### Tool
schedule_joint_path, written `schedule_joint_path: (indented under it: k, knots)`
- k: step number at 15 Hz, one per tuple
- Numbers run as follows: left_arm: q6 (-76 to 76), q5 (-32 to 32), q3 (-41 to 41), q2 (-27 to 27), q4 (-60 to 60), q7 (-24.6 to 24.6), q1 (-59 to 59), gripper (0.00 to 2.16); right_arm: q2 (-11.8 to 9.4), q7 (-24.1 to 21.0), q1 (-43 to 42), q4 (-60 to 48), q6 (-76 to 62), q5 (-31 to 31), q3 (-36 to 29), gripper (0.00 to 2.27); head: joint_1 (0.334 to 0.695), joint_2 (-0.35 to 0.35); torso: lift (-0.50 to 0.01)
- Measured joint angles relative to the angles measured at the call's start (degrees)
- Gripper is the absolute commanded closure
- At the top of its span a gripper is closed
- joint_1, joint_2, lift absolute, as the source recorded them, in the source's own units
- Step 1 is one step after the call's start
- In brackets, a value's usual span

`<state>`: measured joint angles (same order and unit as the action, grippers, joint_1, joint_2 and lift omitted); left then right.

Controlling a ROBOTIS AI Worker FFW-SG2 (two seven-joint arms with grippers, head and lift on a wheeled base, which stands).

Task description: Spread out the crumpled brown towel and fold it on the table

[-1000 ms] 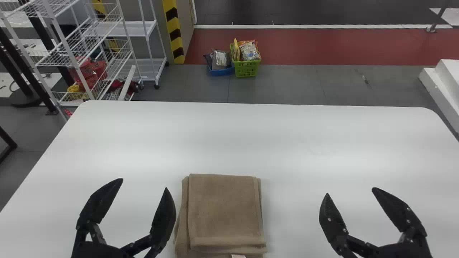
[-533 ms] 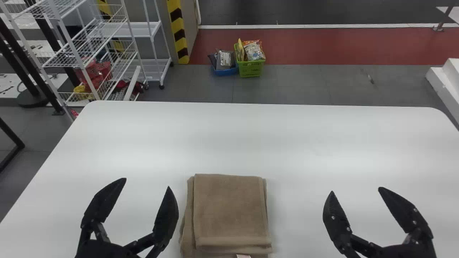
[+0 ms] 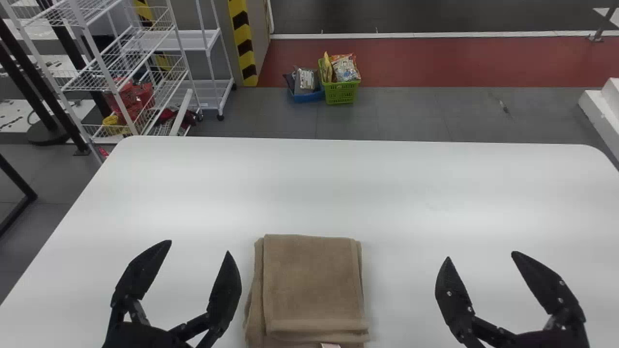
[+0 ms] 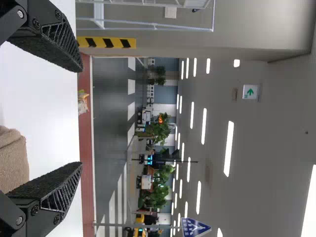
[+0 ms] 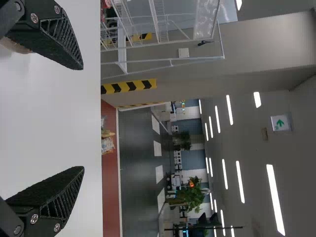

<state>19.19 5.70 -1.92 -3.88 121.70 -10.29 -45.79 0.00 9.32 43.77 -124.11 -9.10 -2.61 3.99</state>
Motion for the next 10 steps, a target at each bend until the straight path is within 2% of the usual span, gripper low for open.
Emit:
schedule_joint_path:
  k: [10]
  knots:
    - [-0.47, 0.10, -0.10, 0.01, -0.36, 0.00, 0.56, 0.17, 0.00, -0.18, -0.38, 0.24, -0.30, 0.75, 0.56, 0.09, 0.695, 0.093, -0.127]
